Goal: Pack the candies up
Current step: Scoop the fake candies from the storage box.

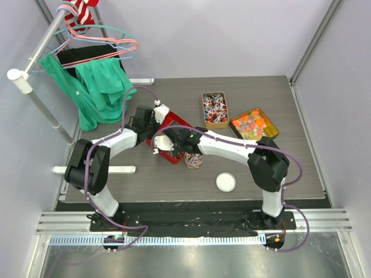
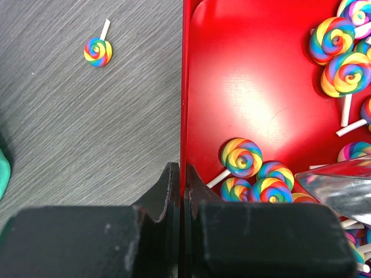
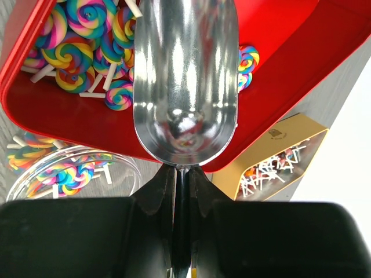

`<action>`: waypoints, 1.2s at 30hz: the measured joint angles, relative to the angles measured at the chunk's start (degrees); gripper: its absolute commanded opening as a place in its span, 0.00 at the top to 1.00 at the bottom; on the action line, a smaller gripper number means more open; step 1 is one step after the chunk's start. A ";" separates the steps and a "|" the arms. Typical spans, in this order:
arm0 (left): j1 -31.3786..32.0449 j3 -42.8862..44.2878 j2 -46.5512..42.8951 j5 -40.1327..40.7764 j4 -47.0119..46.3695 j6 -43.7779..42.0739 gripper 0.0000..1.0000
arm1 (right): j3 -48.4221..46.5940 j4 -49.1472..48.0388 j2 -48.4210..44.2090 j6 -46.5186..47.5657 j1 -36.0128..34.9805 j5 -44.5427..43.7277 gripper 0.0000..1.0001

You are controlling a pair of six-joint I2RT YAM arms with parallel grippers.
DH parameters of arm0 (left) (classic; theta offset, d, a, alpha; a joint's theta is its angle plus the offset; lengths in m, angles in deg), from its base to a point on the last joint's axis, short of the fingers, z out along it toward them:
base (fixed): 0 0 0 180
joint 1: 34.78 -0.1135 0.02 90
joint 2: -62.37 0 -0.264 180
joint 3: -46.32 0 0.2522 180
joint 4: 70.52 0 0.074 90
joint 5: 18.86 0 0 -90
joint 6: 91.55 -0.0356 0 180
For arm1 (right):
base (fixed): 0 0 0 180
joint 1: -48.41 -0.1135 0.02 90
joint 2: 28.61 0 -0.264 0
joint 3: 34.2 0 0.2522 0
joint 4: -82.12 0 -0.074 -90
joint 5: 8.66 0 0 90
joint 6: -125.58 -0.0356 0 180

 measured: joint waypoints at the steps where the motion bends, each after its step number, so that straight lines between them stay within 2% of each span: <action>1: -0.04 0.00 0.04 -0.07 0.00 0.04 1.00 | -0.11 0.04 0.04 -0.33 0.04 0.11 0.99; 17: -1.36 0.00 1.05 -0.52 -0.04 0.87 1.00 | -0.35 -0.83 1.14 -9.68 0.57 1.73 0.99; 23: -2.93 1.16 3.13 -3.76 0.00 1.40 1.00 | 1.01 -3.37 1.27 -3.98 1.07 1.03 0.99; 30: -3.37 8.26 8.57 -6.19 1.33 0.48 1.00 | -0.55 -5.14 3.50 6.38 5.70 2.60 0.99; 36: -3.41 11.96 10.78 -6.43 4.15 -0.24 1.00 | -6.54 -0.94 6.71 8.44 10.45 11.28 0.99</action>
